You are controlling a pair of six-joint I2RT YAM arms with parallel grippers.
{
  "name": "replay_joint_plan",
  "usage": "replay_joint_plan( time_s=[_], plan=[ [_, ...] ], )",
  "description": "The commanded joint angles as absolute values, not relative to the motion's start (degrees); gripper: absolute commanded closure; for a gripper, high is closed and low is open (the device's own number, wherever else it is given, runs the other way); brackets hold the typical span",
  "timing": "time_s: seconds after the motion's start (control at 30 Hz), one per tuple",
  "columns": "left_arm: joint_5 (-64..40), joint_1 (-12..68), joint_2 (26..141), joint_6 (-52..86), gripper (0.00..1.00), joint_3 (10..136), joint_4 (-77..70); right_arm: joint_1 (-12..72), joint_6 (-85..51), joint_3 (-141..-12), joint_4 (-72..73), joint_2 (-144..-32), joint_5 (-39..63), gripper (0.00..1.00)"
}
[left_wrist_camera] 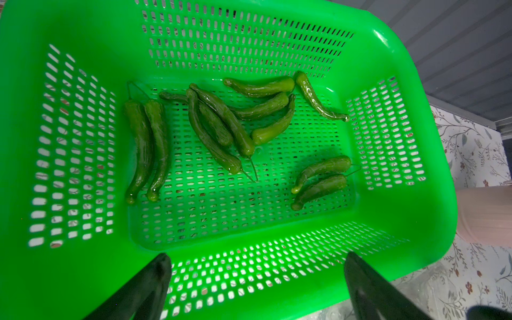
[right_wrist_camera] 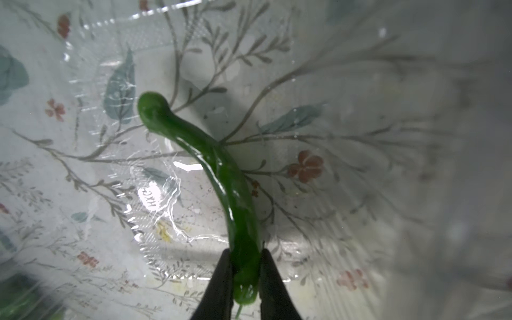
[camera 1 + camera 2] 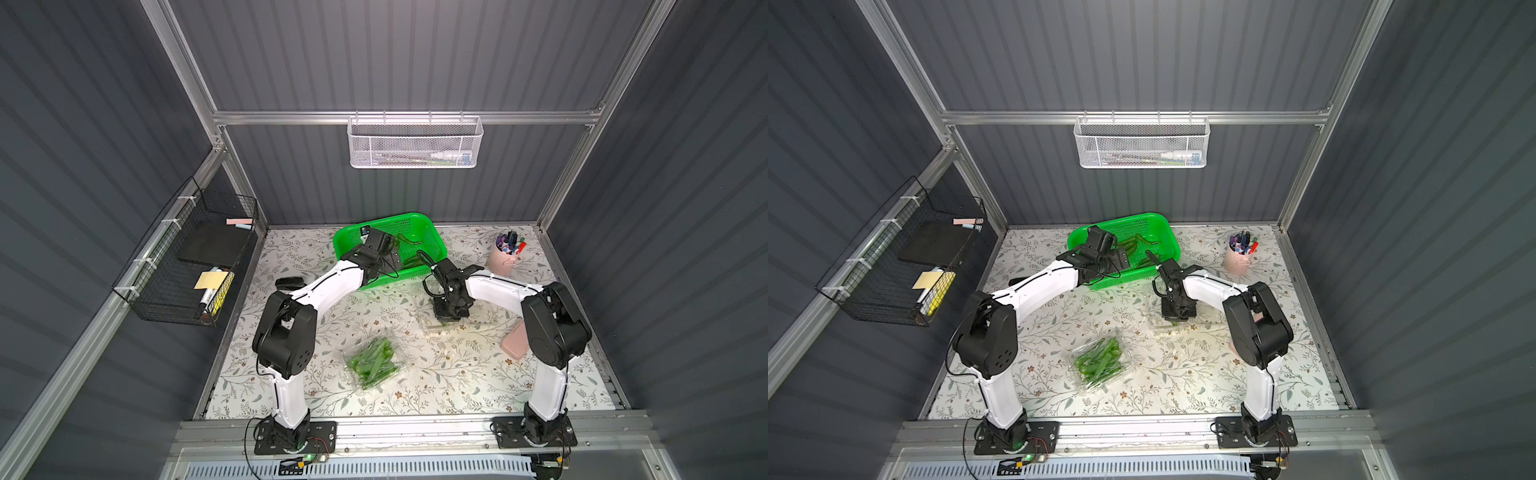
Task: Take small green peppers out of containers
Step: Pick up the green pepper from the packing box, then place the green pepper in the basket.
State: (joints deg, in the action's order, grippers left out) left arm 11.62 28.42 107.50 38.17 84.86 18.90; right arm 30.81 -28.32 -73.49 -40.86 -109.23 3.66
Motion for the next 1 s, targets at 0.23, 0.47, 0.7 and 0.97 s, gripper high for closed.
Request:
replay_joint_plan(
  time_s=[0.23, 0.47, 0.7, 0.97],
  plan=[
    [14.6, 28.5, 99.7, 39.3, 0.01, 84.2, 22.9, 31.1, -26.5, -80.3, -37.9, -97.3, -3.2, 0.94],
    [13.7, 28.2, 97.4, 40.7, 0.01, 81.0, 24.0, 30.5, -21.6, -105.1, -30.2, -109.5, -4.8, 0.69],
    [14.9, 26.2, 92.6, 41.6, 0.01, 75.4, 29.4, 31.0, -24.7, -120.5, -43.4, -117.6, 8.7, 0.57],
    [17.6, 21.9, 79.9, 51.0, 0.01, 63.4, 39.6, 38.5, -18.3, -93.8, -33.9, -108.4, 22.6, 0.59]
  ],
)
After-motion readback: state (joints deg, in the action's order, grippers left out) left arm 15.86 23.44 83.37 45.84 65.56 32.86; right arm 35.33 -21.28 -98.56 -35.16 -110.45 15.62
